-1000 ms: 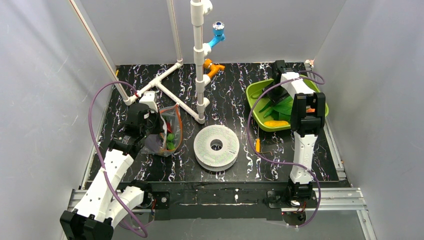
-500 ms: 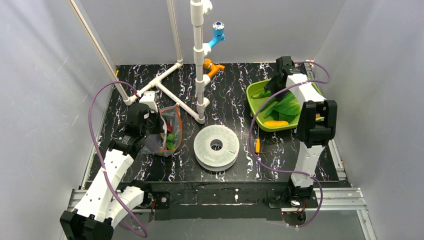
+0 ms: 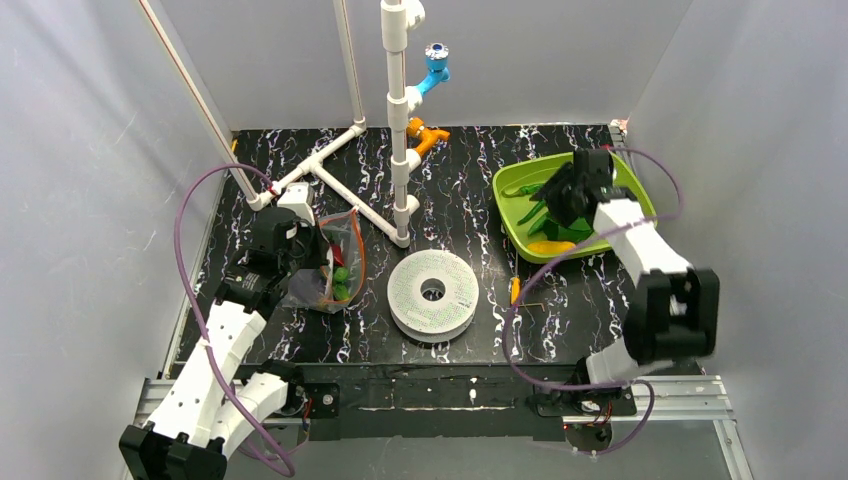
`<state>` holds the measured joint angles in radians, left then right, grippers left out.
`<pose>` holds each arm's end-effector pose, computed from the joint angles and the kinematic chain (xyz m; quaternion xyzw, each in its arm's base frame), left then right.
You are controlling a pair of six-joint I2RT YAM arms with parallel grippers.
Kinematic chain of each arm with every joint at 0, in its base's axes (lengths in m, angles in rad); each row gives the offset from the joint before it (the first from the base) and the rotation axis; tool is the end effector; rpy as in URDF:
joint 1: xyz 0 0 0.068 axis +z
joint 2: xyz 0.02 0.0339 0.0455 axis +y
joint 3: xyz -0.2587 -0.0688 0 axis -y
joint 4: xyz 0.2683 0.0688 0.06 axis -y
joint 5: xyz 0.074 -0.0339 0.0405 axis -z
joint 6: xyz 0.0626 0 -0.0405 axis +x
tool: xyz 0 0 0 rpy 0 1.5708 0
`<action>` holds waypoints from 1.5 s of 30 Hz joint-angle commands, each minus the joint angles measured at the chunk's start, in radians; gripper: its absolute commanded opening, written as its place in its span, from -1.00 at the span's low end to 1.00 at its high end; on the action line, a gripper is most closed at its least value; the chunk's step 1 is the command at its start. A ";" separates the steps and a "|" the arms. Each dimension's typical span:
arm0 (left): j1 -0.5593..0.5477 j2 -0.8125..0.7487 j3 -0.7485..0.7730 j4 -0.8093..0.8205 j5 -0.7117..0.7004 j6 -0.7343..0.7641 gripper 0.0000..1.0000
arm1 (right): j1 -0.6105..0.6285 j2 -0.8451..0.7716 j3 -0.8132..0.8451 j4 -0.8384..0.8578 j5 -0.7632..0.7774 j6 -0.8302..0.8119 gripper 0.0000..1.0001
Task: Place the food in the zip-top bag and seal the zipper
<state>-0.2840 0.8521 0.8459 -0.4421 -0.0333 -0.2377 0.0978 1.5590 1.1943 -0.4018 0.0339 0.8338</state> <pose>0.2323 -0.0656 0.3074 0.0107 0.8465 -0.1236 0.5178 0.3857 0.0357 0.2378 0.3372 0.8561 0.1618 0.3567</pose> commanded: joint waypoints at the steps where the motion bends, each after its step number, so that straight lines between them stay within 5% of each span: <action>1: -0.004 -0.027 0.019 0.005 0.029 -0.012 -1.00 | -0.007 -0.241 -0.220 0.336 -0.065 -0.006 0.27; 8: -0.004 -0.042 0.016 0.011 0.033 -0.024 -1.00 | -0.002 -0.543 -0.609 0.806 -0.051 -0.006 0.27; 10: -0.004 -0.044 0.016 0.012 0.064 -0.027 -1.00 | 0.001 -0.550 -0.592 0.736 0.009 -0.470 0.27; 15: -0.003 -0.041 0.015 0.016 0.078 -0.035 -1.00 | 0.009 -0.384 -0.317 0.340 0.130 -0.580 0.27; 23: -0.003 -0.040 0.012 0.010 0.056 -0.035 -1.00 | 0.064 -0.255 -0.238 0.353 0.236 -0.717 0.27; 36: -0.002 -0.011 0.013 0.009 0.048 -0.030 -1.00 | 0.071 -0.040 -0.077 0.290 0.257 -0.633 0.27; 42: -0.003 -0.003 0.014 0.007 0.013 -0.028 -1.00 | 0.071 0.060 0.011 0.229 0.235 -0.614 0.93; 45: -0.003 0.002 0.015 0.007 0.009 -0.027 -1.00 | 0.071 0.117 0.076 0.180 0.247 -0.572 0.97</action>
<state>-0.2844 0.8485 0.8459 -0.4416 0.0018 -0.2695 0.1688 1.6302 1.1610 -0.1716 0.2699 0.2108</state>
